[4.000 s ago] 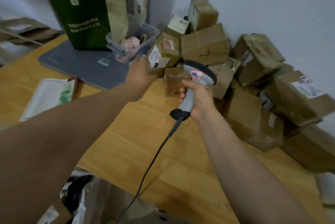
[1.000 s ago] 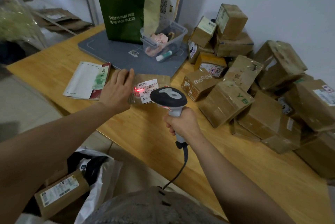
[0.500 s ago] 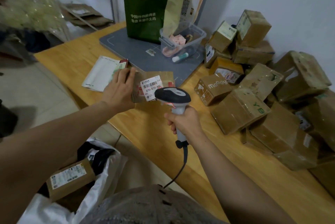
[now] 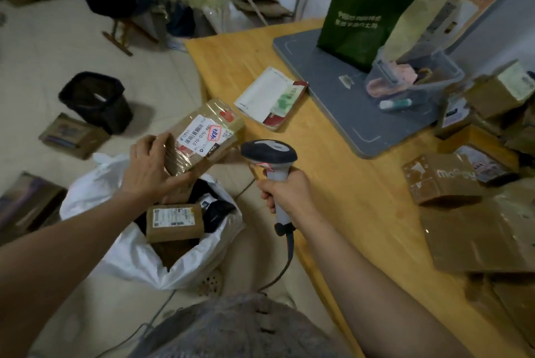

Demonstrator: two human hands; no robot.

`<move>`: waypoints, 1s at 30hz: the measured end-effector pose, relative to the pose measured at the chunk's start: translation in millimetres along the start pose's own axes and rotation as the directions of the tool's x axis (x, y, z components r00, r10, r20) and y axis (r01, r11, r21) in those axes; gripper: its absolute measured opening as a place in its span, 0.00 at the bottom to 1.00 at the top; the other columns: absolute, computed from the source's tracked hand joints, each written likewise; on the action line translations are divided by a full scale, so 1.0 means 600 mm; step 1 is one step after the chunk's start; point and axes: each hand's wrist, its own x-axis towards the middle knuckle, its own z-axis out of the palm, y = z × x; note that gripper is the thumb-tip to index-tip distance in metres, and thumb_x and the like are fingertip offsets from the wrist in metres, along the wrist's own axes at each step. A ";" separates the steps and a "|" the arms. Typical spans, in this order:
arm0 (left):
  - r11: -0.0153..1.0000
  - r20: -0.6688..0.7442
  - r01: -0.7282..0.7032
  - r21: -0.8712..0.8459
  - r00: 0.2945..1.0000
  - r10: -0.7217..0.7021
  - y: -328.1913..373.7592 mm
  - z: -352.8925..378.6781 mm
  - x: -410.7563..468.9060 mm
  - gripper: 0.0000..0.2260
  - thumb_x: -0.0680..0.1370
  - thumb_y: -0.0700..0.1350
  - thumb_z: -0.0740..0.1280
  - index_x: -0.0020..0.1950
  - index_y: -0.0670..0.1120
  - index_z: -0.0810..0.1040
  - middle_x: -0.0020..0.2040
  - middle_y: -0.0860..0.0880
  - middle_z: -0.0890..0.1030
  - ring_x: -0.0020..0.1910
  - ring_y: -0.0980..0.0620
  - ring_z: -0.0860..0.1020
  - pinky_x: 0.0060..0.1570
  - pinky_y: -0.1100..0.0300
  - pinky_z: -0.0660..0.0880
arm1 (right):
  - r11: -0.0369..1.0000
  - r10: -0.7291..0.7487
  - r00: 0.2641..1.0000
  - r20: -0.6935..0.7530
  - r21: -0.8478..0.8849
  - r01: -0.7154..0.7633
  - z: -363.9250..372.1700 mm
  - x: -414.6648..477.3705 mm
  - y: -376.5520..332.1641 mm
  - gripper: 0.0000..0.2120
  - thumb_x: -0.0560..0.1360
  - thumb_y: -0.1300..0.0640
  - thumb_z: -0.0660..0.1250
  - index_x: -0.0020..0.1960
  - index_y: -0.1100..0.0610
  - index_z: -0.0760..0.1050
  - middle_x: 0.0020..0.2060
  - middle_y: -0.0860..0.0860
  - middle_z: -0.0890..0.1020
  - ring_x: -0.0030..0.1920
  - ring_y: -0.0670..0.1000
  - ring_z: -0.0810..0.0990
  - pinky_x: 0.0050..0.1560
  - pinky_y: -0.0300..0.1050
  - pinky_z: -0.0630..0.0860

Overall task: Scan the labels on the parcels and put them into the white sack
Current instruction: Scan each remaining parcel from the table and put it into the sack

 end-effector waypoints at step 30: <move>0.940 0.668 0.103 0.324 0.679 -0.305 -0.318 0.165 0.003 0.30 0.79 0.41 0.62 0.78 0.56 0.55 0.78 0.44 0.46 0.77 0.38 0.47 0.72 0.45 0.62 | 0.958 0.266 0.963 0.033 -0.123 -0.260 0.202 0.097 0.047 0.08 0.71 0.64 0.71 0.35 0.60 0.76 0.21 0.49 0.77 0.21 0.47 0.73 0.23 0.38 0.71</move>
